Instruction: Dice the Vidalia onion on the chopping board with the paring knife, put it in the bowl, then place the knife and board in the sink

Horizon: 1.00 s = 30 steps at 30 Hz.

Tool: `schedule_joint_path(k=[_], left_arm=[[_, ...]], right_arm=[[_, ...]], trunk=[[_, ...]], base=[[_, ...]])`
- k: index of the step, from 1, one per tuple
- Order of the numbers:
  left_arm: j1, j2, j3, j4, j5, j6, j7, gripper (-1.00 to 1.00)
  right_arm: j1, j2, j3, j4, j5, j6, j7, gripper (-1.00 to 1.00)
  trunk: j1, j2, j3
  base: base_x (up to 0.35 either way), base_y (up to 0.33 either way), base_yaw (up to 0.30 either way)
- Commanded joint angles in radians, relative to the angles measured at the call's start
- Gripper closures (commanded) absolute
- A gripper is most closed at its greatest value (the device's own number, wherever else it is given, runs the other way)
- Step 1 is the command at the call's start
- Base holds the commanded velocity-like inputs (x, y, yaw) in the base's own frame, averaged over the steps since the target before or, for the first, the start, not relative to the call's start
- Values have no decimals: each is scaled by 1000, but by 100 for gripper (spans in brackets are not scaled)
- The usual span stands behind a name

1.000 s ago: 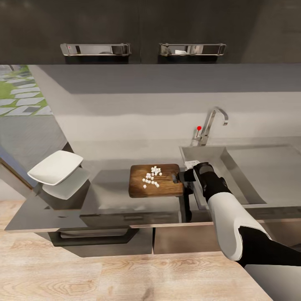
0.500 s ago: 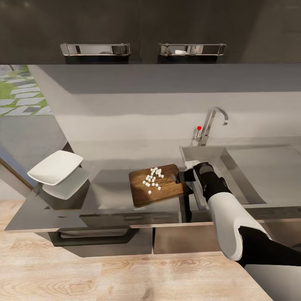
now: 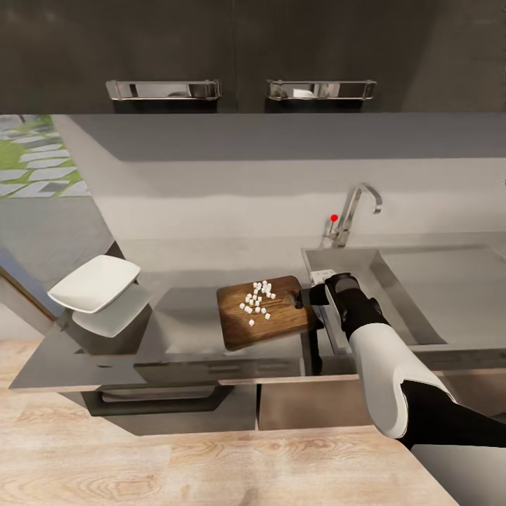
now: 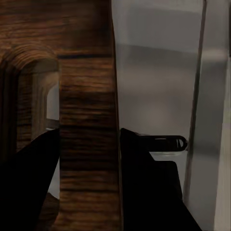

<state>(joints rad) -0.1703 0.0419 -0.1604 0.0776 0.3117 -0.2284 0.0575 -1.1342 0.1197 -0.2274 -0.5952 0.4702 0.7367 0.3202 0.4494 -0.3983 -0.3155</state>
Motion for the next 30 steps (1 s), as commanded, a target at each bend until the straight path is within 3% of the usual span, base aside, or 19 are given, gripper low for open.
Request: schedule_joint_path(k=[1,30], left_arm=[[-2,0,-8,4,6,-6,1,-100],[-2,0,-8,4,6,-6,0,-100]], right_arm=[[-1,1,-7,-1,10,3,8,100],[-1,1,-7,-2,10,3,-7,100]], trunk=[[1,-2,0],[1,-2,40]], base=[[0,0,0],[0,0,0]])
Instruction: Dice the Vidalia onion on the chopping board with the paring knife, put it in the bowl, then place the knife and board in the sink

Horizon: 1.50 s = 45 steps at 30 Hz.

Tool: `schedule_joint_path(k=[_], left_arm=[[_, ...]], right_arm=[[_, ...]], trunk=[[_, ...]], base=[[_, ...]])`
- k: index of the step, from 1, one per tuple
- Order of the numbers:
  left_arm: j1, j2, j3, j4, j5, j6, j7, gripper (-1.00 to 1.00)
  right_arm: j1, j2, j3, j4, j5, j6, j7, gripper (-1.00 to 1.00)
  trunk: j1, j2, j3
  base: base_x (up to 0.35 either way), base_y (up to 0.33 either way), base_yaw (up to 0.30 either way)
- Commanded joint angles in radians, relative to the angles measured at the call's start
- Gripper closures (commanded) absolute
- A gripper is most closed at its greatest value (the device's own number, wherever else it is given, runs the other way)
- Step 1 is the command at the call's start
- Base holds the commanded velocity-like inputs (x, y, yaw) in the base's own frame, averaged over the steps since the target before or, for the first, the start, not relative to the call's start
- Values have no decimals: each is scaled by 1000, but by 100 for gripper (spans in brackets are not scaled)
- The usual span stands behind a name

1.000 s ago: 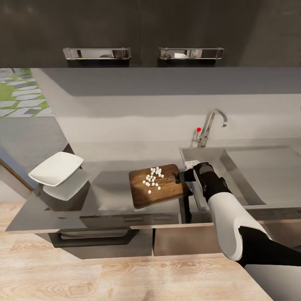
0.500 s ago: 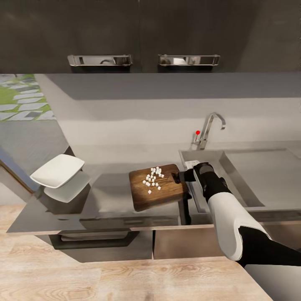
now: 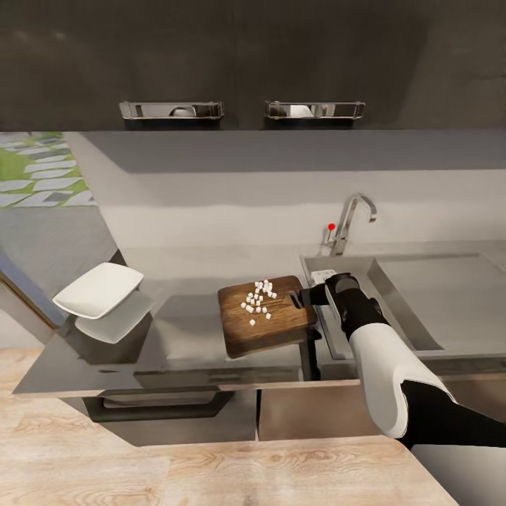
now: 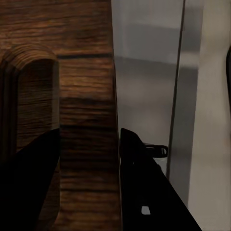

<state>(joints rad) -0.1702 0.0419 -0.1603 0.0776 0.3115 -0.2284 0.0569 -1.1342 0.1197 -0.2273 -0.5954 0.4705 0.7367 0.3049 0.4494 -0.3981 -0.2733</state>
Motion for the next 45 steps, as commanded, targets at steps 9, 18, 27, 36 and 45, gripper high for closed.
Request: schedule_joint_path(k=[9,18,27,36,45], left_arm=[[-2,0,-9,4,6,-6,1,-100],[-2,0,-9,4,6,-6,1,-100],[-2,0,-9,4,6,-6,1,-100],[-2,0,-8,4,6,-6,1,-100],[-2,0,-8,4,6,-6,1,-100]], right_arm=[[-1,1,-7,-1,10,3,-9,100],[-1,1,-9,-1,10,3,-27,100],[-1,1,-9,-1,10,3,-29,100],[-1,0,-9,-1,10,4,-29,100],[-1,0,-9,-1,10,4,-29,100]], trunk=[[1,-2,-1],[1,-2,-1],[1,-2,4],[1,-2,18],[1,-2,32]], base=[[0,0,0],[0,0,0],[0,0,0],[0,0,0],[0,0,0]])
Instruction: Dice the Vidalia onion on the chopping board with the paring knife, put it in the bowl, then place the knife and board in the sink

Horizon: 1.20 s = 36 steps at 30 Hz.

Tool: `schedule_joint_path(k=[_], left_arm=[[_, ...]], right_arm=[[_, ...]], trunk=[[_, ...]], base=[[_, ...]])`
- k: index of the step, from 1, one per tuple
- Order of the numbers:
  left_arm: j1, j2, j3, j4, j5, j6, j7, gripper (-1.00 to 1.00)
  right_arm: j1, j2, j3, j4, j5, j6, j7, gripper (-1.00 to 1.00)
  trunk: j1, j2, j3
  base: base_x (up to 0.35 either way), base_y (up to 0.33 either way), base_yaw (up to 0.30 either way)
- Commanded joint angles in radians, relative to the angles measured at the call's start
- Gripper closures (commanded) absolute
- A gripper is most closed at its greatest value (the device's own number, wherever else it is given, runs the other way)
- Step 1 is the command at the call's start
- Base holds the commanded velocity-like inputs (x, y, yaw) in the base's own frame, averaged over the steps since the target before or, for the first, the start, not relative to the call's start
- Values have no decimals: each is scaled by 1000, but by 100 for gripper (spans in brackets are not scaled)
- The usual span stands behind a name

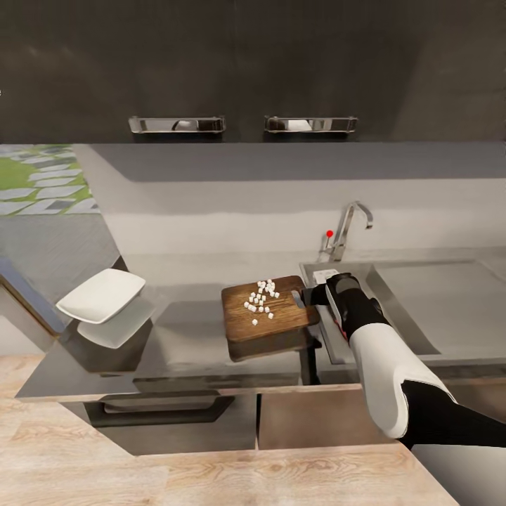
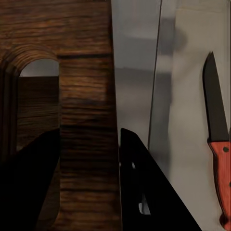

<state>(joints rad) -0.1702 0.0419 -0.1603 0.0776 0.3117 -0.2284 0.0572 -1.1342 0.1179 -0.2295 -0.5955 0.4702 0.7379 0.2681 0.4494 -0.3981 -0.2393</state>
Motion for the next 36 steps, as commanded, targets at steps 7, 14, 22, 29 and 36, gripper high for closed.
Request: schedule_joint_path(k=[7,14,22,29,36], left_arm=[[-2,0,-8,4,6,-6,1,-100],[-2,0,-8,4,6,-6,1,-100],[-2,0,-8,4,6,-6,1,-100],[-2,0,-8,4,5,-6,1,-100],[-2,0,-8,4,6,-6,1,-100]], right_arm=[[-1,1,-7,-1,10,2,8,100],[-1,2,-7,-1,10,3,8,100],[-1,3,-7,-1,10,3,8,100],[-1,3,-7,-1,10,2,8,100],[-1,3,-7,-1,10,2,8,100]], trunk=[[1,-2,9],[1,-2,20],[1,-2,33],[1,-2,44],[1,-2,55]], base=[[0,0,0],[0,0,0],[-106,93,0],[-114,83,0],[207,51,0]])
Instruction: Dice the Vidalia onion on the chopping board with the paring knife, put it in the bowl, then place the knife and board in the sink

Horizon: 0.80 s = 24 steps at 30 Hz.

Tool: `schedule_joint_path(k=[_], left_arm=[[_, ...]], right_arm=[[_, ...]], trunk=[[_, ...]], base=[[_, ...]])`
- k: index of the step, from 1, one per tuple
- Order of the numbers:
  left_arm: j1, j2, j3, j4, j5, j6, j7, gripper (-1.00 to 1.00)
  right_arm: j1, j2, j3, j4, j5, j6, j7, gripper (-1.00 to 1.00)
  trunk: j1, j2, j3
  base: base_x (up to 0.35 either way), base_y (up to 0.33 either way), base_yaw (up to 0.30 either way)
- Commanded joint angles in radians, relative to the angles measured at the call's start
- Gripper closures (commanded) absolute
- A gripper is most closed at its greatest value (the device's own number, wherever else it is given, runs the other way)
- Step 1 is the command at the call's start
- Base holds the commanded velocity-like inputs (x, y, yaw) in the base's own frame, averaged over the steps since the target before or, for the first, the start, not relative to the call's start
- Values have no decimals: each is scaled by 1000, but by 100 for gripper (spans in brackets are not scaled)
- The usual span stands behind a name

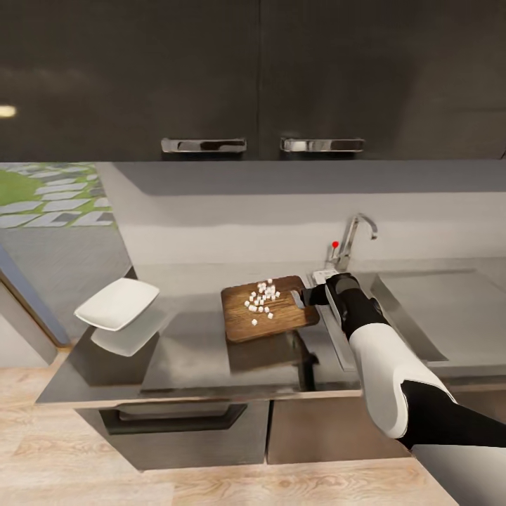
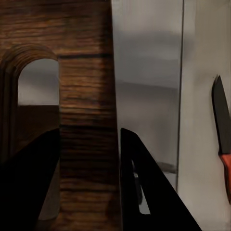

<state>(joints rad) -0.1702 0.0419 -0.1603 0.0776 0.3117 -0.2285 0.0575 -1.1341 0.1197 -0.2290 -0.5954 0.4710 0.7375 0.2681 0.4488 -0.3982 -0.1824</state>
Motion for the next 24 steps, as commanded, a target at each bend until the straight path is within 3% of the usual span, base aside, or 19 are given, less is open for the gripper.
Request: schedule_joint_path(k=[1,9,18,24], left_arm=[[-2,0,-8,4,6,-6,1,-100],[-2,0,-9,4,6,-7,1,-100],[-2,0,-8,4,6,-6,1,-100],[-2,0,-8,4,6,-7,1,-100]], right_arm=[[-1,1,-7,-1,9,3,8,100],[-1,2,-7,-1,9,3,8,100],[-1,2,-7,-1,9,3,8,100],[-1,3,-6,-1,8,3,9,100]], trunk=[[1,-2,0],[1,-2,12],[1,-2,27],[1,-2,36]], base=[[311,6,0],[271,1,0],[17,4,0],[0,218,0]])
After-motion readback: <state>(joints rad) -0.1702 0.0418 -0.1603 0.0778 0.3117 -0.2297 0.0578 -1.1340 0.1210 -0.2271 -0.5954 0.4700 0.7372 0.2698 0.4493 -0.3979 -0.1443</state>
